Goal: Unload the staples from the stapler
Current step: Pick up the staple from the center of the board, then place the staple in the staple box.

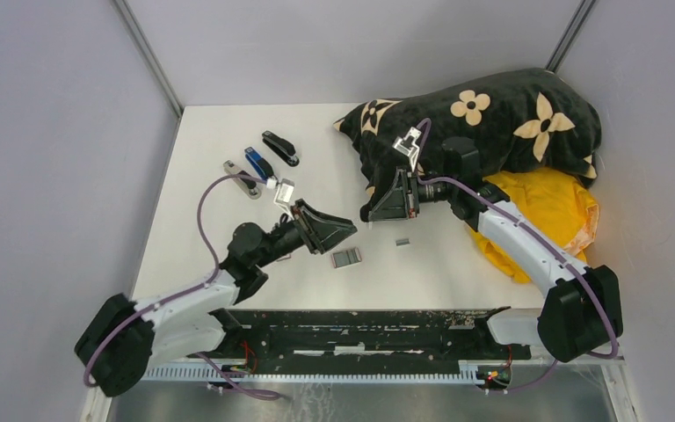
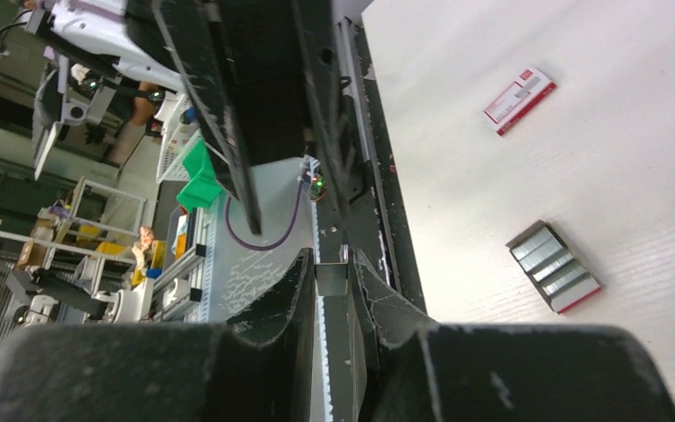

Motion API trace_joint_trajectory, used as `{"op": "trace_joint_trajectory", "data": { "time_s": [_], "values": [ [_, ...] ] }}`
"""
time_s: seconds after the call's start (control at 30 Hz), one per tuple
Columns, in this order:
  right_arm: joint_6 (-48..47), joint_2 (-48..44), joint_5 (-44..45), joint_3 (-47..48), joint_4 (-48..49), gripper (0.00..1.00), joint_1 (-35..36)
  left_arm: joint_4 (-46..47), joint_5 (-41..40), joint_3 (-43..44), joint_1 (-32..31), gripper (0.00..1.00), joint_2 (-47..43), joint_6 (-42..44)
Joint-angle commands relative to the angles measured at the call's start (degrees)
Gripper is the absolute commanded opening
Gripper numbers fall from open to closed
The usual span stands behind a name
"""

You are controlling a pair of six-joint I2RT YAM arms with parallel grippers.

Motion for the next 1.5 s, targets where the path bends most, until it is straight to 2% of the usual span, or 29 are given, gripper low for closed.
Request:
{"op": "trace_joint_trajectory", "data": {
  "time_s": [0.0,0.07,0.17,0.37,0.57,0.8,1.1,1.47],
  "values": [
    [-10.77,0.04,6.81,4.53,-11.70,0.18,0.96,-24.60,-12.32,-0.09,0.49,0.51,-13.26,14.28],
    [-17.06,1.28,12.27,7.29,-20.05,0.18,2.50,-34.83,-21.12,-0.45,0.52,0.50,-18.00,17.81],
    [-24.73,3.65,22.58,10.51,-29.72,0.19,6.18,-42.32,-32.74,-2.62,0.50,0.48,-22.06,20.03],
    [-28.45,8.54,41.17,12.95,-35.89,0.20,17.93,-40.29,-39.72,-5.67,0.47,0.45,-18.92,20.70],
    [-22.00,15.20,47.80,13.20,-31.83,0.21,22.53,-40.58,-49.17,-8.52,0.52,0.45,-20.85,22.31],
    [-14.19,22.45,52.28,16.43,-29.65,0.22,23.88,-37.75,-54.20,-13.12,0.50,0.46,-26.19,23.12],
    [-10.41,29.07,57.06,21.56,-30.35,0.22,27.31,-32.51,-56.04,-14.29,0.48,0.46,-20.08,23.65],
    [-6.05,29.91,65.67,21.36,-30.08,0.24,28.74,-31.15,-56.42,-14.51,0.47,0.46,-18.26,23.20]
  ]
}}
